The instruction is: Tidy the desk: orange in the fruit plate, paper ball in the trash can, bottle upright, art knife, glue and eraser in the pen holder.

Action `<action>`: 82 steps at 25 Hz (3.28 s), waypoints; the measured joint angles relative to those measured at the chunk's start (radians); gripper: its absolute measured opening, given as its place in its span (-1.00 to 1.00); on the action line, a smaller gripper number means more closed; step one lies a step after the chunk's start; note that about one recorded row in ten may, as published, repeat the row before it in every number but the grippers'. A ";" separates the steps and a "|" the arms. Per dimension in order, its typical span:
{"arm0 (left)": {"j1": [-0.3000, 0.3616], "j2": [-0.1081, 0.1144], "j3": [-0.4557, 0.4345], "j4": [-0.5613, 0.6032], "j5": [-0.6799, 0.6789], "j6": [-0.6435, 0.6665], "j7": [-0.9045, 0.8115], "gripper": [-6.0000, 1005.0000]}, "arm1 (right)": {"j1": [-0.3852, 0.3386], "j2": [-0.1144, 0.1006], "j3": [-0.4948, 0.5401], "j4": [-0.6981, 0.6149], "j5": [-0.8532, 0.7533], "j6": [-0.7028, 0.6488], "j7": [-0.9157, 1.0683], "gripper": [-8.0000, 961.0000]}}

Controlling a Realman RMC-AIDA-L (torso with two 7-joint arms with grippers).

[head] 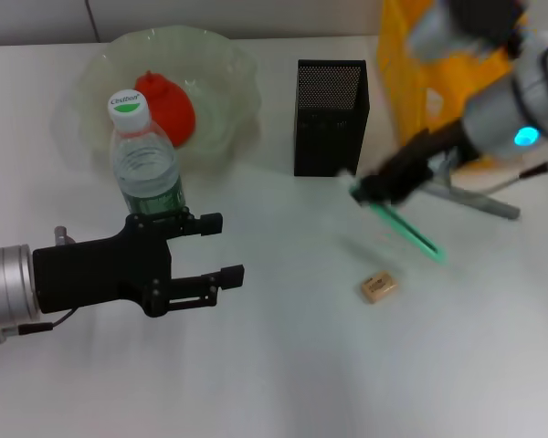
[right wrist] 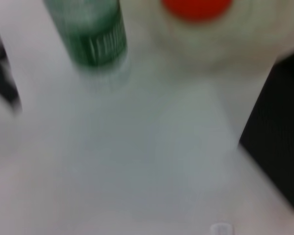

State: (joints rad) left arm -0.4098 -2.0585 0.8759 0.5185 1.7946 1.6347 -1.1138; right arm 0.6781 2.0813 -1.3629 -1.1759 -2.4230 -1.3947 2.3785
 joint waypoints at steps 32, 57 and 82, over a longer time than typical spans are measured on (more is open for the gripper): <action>-0.002 -0.003 0.008 0.000 0.000 -0.020 0.005 0.50 | -0.055 -0.055 0.226 0.304 0.777 0.080 -0.591 -0.07; 0.003 -0.004 0.012 0.000 0.025 -0.012 -0.001 0.51 | 0.102 0.006 -0.261 0.034 -0.108 -0.159 0.095 0.38; 0.008 -0.006 0.012 0.000 0.025 -0.016 0.001 0.50 | 0.132 0.008 -0.323 0.126 -0.103 -0.086 0.106 -0.15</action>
State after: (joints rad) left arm -0.4015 -2.0647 0.8882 0.5184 1.8192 1.6183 -1.1130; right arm 0.8100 2.0893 -1.6861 -1.0499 -2.5258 -1.4811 2.4841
